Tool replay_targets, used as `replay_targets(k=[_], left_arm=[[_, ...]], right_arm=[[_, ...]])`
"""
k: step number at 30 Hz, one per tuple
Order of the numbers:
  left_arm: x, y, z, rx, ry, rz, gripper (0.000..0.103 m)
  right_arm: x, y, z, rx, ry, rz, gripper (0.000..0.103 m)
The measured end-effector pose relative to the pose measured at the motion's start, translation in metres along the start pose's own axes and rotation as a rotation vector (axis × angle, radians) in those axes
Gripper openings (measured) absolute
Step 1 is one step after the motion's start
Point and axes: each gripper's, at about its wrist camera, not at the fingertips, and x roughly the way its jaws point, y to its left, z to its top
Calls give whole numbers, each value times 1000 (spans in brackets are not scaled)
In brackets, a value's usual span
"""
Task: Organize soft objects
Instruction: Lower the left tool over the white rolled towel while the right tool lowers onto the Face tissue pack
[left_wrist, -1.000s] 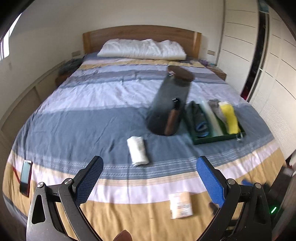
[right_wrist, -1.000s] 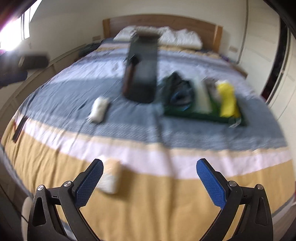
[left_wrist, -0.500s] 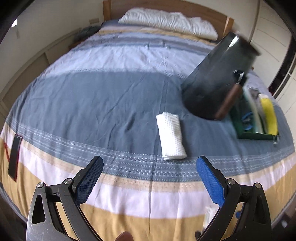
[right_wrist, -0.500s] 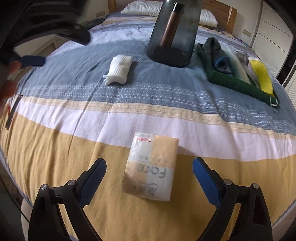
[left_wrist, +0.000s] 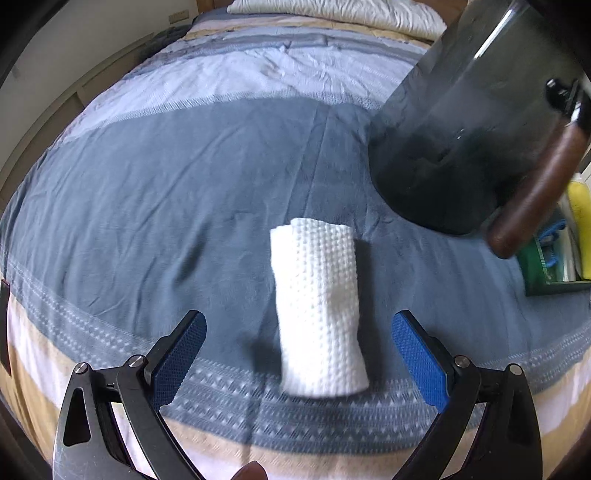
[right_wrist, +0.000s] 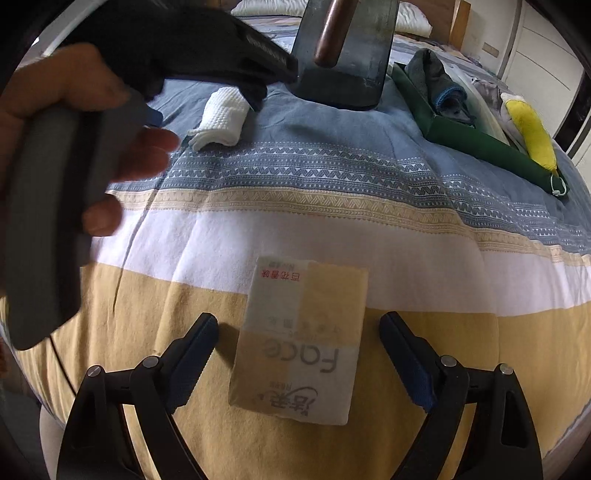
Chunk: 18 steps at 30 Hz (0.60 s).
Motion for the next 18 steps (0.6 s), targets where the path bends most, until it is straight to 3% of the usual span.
replay_targets(k=[11,18], left_arm=[[19,-6,6,5,20,13,99],[27,-5,12,-9,30,6,99]], right_arm=[[4,0,0,28,-6,19,83],[6,8,4,-6,-17,2,64]])
